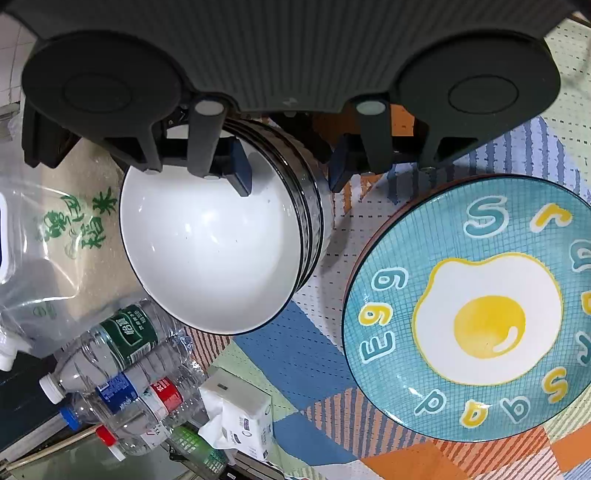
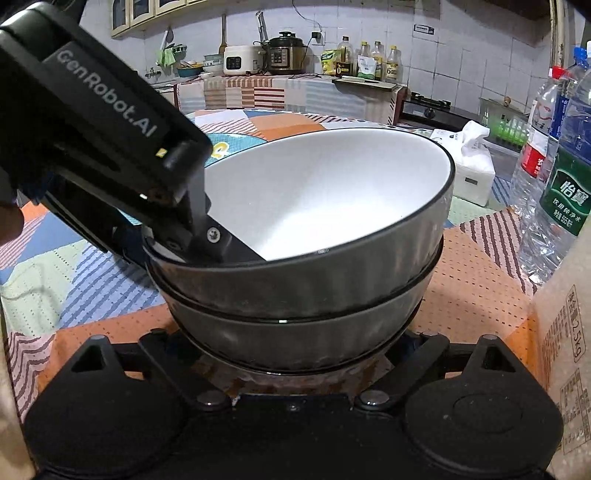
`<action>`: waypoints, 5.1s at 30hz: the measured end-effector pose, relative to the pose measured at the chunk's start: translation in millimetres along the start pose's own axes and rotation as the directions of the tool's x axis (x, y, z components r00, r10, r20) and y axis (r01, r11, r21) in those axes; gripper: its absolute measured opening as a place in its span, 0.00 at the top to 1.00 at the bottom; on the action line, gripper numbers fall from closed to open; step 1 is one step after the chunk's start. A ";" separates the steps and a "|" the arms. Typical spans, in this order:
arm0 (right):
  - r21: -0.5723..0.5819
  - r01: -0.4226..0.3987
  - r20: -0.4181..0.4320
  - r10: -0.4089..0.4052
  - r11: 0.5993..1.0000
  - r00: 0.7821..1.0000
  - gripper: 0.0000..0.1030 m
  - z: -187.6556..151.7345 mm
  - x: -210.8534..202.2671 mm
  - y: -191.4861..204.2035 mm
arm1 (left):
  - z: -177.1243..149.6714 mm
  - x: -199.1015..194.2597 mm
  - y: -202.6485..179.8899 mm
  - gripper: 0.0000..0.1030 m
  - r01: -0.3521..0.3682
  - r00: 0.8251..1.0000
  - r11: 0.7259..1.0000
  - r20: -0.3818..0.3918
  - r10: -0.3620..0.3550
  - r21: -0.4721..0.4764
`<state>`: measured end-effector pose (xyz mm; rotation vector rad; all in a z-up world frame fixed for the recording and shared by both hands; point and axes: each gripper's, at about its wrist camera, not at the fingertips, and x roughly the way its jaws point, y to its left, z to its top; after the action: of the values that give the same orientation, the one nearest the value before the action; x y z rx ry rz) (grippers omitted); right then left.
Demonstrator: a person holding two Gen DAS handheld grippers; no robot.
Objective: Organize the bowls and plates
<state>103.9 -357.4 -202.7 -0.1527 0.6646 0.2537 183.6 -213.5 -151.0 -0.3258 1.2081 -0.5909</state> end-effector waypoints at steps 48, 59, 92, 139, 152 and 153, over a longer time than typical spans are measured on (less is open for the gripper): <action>-0.129 -0.108 0.102 0.121 0.986 0.987 0.07 110.5 -8.6 87.0 | 49.6 -149.3 53.1 0.57 -0.103 0.992 0.988 0.090 0.093 0.112; -0.126 -0.100 0.036 0.105 0.987 0.994 0.07 116.9 46.9 93.4 | 71.1 -109.1 94.8 0.57 -0.104 0.992 0.993 0.071 0.100 0.059; -0.093 -0.104 -0.070 0.098 0.990 0.993 0.06 113.1 78.1 89.7 | 71.4 -74.7 114.7 0.56 -0.121 0.987 0.991 0.105 0.125 -0.049; 0.090 0.109 0.112 -0.118 0.990 0.987 0.03 106.6 -103.9 94.4 | -21.3 -207.6 18.3 0.44 -0.400 0.867 0.907 0.374 0.328 0.131; 0.168 0.134 0.086 -0.150 0.977 0.985 0.03 119.2 -147.6 104.9 | -39.2 -242.0 2.3 0.37 -0.431 0.844 0.887 0.421 0.332 0.166; 0.160 0.148 0.088 -0.163 0.976 0.983 0.03 120.4 -149.0 106.6 | -40.5 -243.8 1.4 0.36 -0.431 0.844 0.886 0.424 0.330 0.169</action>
<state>32.0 -256.1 -22.1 -0.0439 0.5664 0.0586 89.6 -66.3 23.8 0.0317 0.7698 -0.3053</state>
